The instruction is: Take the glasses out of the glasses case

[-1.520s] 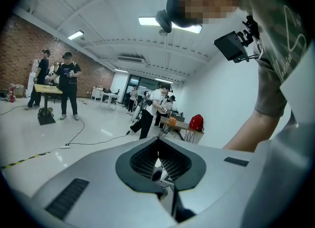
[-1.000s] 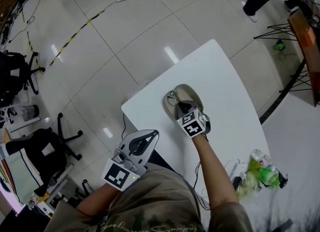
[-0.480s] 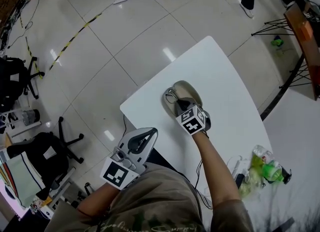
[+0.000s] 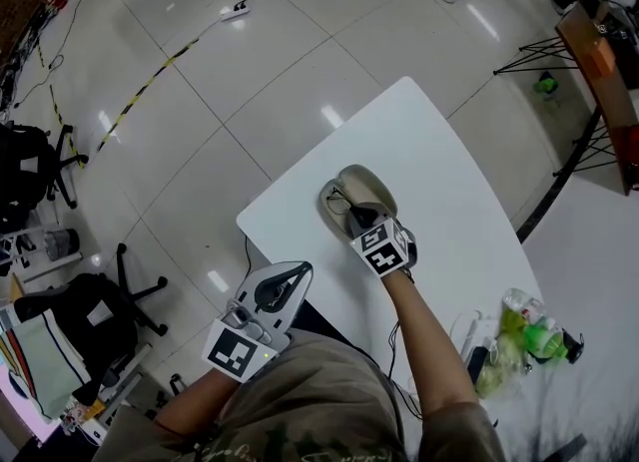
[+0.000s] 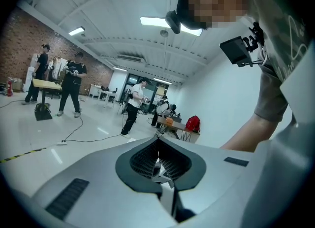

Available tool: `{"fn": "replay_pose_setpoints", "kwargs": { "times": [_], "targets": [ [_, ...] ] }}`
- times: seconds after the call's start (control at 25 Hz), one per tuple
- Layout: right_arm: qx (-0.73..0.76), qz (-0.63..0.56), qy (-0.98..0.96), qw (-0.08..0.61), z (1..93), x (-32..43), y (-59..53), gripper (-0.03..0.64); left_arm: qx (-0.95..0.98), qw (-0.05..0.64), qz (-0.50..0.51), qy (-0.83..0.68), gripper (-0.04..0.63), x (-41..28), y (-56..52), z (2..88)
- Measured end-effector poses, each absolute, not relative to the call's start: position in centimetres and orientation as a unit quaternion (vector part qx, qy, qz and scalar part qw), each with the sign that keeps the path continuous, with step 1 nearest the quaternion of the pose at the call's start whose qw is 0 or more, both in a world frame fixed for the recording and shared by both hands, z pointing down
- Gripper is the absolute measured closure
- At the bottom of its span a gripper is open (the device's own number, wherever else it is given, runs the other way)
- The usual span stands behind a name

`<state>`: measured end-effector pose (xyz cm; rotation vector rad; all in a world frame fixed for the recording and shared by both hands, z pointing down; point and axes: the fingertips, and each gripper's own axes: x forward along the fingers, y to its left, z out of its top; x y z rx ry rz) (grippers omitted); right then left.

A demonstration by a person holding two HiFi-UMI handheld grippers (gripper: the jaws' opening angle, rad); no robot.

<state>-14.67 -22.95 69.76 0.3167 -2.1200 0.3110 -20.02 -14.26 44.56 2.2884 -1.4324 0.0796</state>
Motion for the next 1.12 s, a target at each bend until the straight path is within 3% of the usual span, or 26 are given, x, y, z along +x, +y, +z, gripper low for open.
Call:
{"fn": "replay_pose_setpoints", "kwargs": {
  "times": [0.48,1.12],
  "targets": [
    [0.137,0.126,-0.869,0.459,68.5,-13.8,-22.7,0.598,0.84,0.181,0.07,-0.507,0.586,-19.8,-14.6,44.7],
    [0.159,0.134,-0.862,0.463,67.3,-10.8,-21.5,0.598,0.857,0.185,0.064,-0.478,0.586,-17.4,-14.4,44.6]
  ]
}}
